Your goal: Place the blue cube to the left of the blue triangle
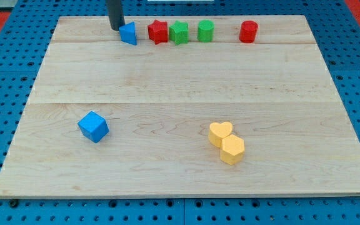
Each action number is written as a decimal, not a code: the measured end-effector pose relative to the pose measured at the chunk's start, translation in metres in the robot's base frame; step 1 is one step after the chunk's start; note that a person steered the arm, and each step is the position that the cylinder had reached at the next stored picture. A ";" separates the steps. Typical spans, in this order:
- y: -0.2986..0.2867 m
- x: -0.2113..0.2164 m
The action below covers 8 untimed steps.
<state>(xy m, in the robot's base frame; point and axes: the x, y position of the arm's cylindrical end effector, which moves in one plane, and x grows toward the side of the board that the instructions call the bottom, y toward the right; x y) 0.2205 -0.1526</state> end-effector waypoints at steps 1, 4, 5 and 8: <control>-0.042 0.010; 0.028 0.049; 0.028 0.044; 0.088 0.243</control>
<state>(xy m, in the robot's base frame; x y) 0.4635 -0.0650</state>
